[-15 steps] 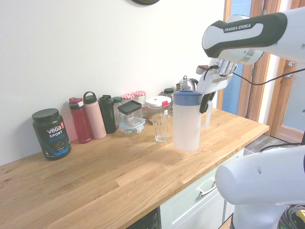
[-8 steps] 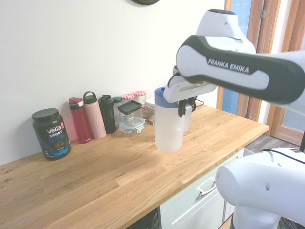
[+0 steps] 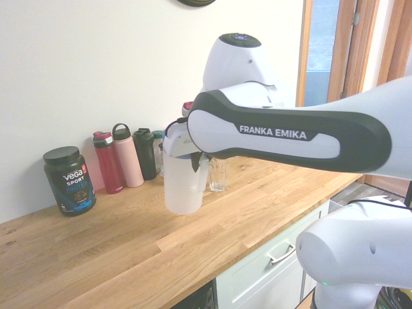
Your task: Pour me some water
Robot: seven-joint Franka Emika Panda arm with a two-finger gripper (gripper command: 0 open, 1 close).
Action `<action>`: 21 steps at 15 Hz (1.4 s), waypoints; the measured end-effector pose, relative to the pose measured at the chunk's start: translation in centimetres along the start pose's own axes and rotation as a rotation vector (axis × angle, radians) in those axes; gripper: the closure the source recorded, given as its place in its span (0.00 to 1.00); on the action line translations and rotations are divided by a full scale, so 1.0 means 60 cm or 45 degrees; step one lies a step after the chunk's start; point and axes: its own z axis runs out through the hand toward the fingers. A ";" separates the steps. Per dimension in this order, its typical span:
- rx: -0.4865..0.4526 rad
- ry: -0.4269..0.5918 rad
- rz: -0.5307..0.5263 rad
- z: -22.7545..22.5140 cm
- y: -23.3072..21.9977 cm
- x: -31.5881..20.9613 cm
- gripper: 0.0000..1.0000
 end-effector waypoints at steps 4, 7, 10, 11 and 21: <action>-0.028 -0.055 0.023 0.062 -0.061 0.011 1.00; -0.088 -0.014 -0.012 0.091 -0.105 -0.011 1.00; -0.141 0.022 -0.026 0.120 -0.126 -0.036 1.00; -0.147 0.021 -0.028 0.130 -0.132 -0.042 1.00; -0.144 0.013 -0.014 0.170 -0.159 -0.050 0.00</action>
